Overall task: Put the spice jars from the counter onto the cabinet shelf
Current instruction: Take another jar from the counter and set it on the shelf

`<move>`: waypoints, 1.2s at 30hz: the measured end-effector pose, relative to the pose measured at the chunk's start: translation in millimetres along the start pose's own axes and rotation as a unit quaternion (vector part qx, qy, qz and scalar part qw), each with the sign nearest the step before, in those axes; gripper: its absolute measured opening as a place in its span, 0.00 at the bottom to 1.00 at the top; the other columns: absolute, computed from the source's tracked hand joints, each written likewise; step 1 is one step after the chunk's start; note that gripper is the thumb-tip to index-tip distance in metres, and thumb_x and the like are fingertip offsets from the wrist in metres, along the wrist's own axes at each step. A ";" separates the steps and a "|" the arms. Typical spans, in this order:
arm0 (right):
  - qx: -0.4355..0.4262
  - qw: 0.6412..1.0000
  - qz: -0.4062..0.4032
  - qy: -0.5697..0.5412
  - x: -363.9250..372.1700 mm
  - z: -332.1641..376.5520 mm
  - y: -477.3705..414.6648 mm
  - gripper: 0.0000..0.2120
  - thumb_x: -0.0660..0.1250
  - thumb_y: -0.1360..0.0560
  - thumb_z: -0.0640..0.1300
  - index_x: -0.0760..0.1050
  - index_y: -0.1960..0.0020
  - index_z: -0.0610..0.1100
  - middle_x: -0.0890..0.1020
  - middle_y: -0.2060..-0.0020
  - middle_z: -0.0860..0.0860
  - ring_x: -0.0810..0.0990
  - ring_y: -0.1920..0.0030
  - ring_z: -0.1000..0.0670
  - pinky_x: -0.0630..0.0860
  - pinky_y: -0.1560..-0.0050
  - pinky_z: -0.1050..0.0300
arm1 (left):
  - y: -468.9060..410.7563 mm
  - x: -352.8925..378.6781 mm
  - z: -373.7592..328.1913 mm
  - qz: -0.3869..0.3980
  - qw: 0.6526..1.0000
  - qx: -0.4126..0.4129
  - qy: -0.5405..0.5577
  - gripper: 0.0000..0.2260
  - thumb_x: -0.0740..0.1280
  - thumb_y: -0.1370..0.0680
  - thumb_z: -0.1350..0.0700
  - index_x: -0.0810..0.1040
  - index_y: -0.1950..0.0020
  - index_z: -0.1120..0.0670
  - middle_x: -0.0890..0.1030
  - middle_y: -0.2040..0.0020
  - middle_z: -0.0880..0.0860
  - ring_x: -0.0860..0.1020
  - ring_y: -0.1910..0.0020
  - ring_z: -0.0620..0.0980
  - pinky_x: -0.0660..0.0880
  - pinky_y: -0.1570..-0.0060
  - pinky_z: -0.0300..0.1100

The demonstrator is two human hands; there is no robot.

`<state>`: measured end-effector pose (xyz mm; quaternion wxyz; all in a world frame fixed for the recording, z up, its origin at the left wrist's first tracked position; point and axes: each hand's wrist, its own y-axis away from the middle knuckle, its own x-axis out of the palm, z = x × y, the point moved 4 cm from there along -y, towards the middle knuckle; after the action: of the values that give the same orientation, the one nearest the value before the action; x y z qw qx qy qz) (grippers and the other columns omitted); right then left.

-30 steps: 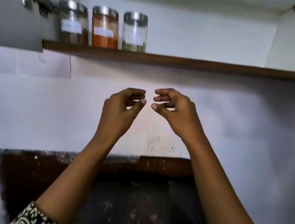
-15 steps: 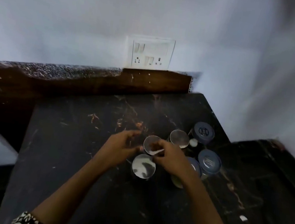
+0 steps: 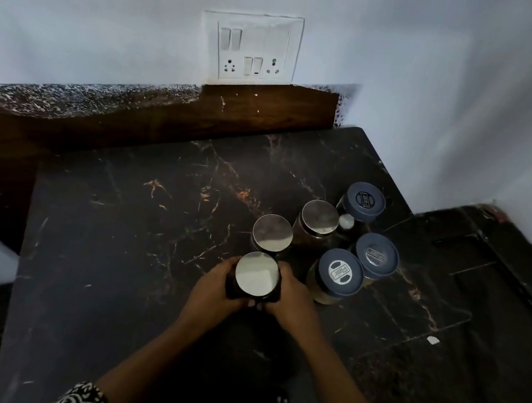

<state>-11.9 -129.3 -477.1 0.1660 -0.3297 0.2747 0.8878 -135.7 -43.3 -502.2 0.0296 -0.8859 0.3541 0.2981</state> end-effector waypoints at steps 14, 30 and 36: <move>-0.155 0.986 -0.018 -0.053 -117.7 77.0 27.5 0.36 0.75 0.36 0.50 0.65 0.31 0.53 0.76 0.46 0.60 0.74 0.48 0.59 0.74 0.45 0.60 | 3.8 -74.8 -100.5 -0.099 0.985 0.133 0.045 0.37 0.72 0.40 0.33 0.68 0.34 0.43 0.74 0.44 0.39 0.74 0.45 0.36 0.74 0.49 0.33; -0.364 0.888 -0.005 -0.281 -264.5 156.8 24.4 0.46 0.76 0.39 0.47 0.55 0.29 0.67 0.72 0.40 0.62 0.76 0.43 0.60 0.79 0.51 0.66 | -35.6 -149.7 -297.1 -0.217 0.925 0.222 0.218 0.25 0.66 0.36 0.37 0.79 0.43 0.47 0.83 0.50 0.46 0.82 0.52 0.45 0.81 0.55 0.42; -0.391 0.866 -0.073 -0.302 -308.4 157.4 16.2 0.44 0.78 0.37 0.45 0.58 0.30 0.67 0.74 0.40 0.59 0.76 0.41 0.55 0.79 0.48 0.59 | -43.1 -138.6 -346.7 -0.242 0.945 0.197 0.095 0.37 0.67 0.38 0.31 0.68 0.32 0.43 0.75 0.40 0.45 0.77 0.50 0.41 0.77 0.55 0.38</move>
<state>126.9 -83.1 -162.9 0.1624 -0.1020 -0.1834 0.9642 -11.3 -18.0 -148.4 0.2407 -0.9457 0.1818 0.1209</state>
